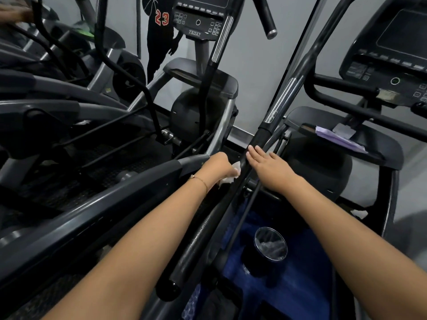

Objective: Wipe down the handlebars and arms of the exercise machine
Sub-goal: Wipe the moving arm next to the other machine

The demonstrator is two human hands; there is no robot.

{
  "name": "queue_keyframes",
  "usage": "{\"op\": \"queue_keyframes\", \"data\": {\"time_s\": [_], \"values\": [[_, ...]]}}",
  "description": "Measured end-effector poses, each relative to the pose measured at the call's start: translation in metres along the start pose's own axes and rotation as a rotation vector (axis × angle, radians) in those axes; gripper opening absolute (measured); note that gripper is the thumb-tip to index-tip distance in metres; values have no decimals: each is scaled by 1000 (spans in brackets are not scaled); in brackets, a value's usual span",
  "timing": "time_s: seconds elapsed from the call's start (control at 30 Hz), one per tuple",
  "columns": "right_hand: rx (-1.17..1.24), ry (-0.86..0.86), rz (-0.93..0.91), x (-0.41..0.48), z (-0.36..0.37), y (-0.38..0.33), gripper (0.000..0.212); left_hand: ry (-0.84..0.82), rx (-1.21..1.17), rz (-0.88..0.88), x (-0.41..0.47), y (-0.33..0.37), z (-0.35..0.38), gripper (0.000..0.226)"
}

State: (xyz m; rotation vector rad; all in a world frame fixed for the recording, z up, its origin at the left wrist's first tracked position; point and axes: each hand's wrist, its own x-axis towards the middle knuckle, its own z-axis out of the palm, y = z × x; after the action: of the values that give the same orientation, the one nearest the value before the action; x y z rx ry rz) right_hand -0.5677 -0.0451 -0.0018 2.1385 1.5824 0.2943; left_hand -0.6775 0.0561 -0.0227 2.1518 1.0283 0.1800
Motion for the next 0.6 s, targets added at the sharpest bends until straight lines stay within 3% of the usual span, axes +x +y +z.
{"op": "queue_keyframes", "data": {"time_s": [0.17, 0.33, 0.6], "values": [[41, -11, 8, -3, 1, -1, 65, -52, 3, -7, 0, -3, -3, 31], [67, -11, 10, -3, -1, -2, 68, -56, 41, 29, -11, -13, -3, 39], [74, -31, 26, -5, -5, -5, 66, -109, -116, 14, -13, -25, -3, 27]]}}
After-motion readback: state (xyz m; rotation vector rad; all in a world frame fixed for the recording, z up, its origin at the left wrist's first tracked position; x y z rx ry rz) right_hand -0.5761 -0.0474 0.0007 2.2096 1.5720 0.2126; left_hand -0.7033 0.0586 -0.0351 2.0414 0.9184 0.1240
